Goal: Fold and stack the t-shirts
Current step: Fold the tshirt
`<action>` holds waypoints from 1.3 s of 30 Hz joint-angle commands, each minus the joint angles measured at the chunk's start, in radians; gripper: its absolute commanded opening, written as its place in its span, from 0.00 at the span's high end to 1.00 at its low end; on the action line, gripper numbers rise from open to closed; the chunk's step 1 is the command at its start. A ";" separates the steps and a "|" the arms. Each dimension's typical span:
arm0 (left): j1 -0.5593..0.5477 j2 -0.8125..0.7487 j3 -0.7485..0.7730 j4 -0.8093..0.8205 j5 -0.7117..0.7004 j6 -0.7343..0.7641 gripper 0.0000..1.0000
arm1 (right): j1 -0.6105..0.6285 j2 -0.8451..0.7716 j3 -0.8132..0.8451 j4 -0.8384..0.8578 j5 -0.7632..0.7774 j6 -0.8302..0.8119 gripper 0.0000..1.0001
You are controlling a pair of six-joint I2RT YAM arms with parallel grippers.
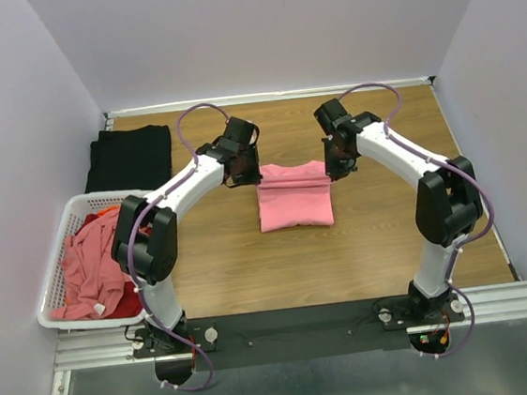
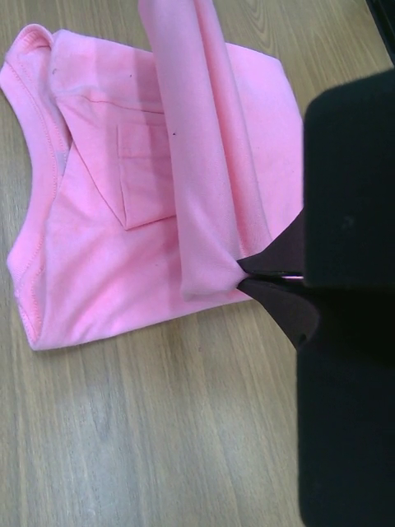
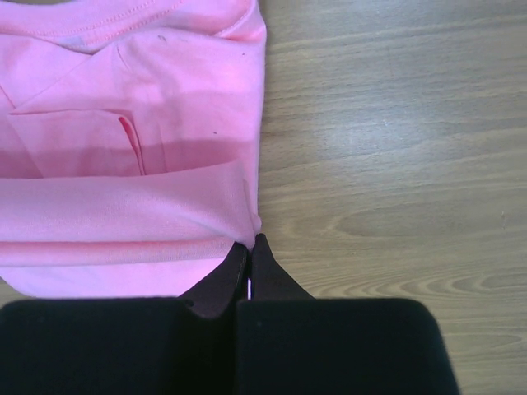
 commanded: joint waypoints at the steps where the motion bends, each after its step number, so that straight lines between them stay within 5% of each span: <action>1: 0.023 0.040 0.019 -0.044 -0.104 0.052 1.00 | -0.044 -0.023 -0.053 -0.038 0.192 -0.009 0.99; 21: 0.020 0.110 -0.034 0.017 -0.204 -0.054 1.00 | -0.052 0.077 -0.117 0.141 0.267 -0.023 0.99; 23: 0.020 0.113 -0.039 0.016 -0.210 -0.068 0.94 | -0.050 0.083 -0.113 0.143 0.269 -0.021 0.90; 30: 0.019 -0.005 -0.041 0.017 -0.234 -0.091 0.42 | -0.047 -0.027 -0.091 0.166 0.221 -0.108 0.42; 34: 0.012 -0.111 -0.100 0.069 -0.219 -0.125 0.27 | -0.027 -0.107 -0.111 0.236 0.122 -0.222 0.33; 39: -0.029 -0.209 -0.197 0.105 -0.221 -0.163 0.27 | 0.037 -0.151 -0.143 0.314 0.022 -0.324 0.32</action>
